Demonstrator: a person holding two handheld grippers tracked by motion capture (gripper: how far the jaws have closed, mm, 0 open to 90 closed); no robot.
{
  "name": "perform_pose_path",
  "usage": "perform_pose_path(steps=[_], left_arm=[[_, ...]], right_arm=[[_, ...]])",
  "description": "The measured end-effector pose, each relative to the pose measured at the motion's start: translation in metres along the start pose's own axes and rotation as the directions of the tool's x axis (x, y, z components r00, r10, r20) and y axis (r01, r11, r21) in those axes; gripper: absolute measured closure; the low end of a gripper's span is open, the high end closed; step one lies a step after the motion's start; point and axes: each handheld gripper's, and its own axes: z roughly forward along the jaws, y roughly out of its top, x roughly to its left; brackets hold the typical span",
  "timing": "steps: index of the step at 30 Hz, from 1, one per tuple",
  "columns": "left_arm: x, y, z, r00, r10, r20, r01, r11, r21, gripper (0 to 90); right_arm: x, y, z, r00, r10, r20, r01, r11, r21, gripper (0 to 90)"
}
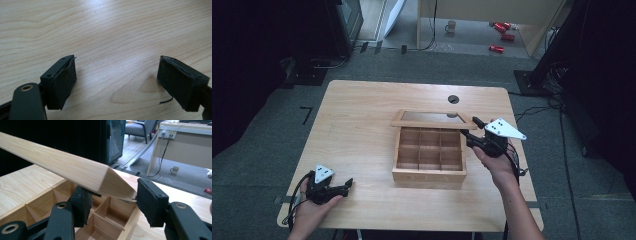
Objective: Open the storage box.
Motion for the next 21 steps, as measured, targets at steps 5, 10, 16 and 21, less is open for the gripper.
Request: perform_pose_path(steps=[5,10,16,21], left_arm=[[0.0,0.0,0.0,1.0,-0.002,0.003,0.002,1.0,0.0,16.2],[0.0,0.0,0.0,1.0,-0.001,0.002,0.001,1.0,0.001,16.2],[0.001,0.0,0.0,1.0,0.0,0.004,0.0,1.0,0.001,16.3],[0.001,0.0,0.0,1.0,0.002,0.003,-0.002,1.0,0.002,16.3]], right_arm=[[-0.005,0.001,0.009,0.9999,0.016,0.001,-0.016,1.0,-0.001,47.7],[-0.012,0.004,0.019,0.9996,0.026,0.002,-0.026,1.0,-0.005,48.6],[-0.017,0.007,0.026,0.9995,0.03,0.002,-0.03,0.999,-0.013,49.2],[-0.02,0.007,0.032,0.9995,0.03,0.008,-0.03,1.0,-0.004,49.3]])
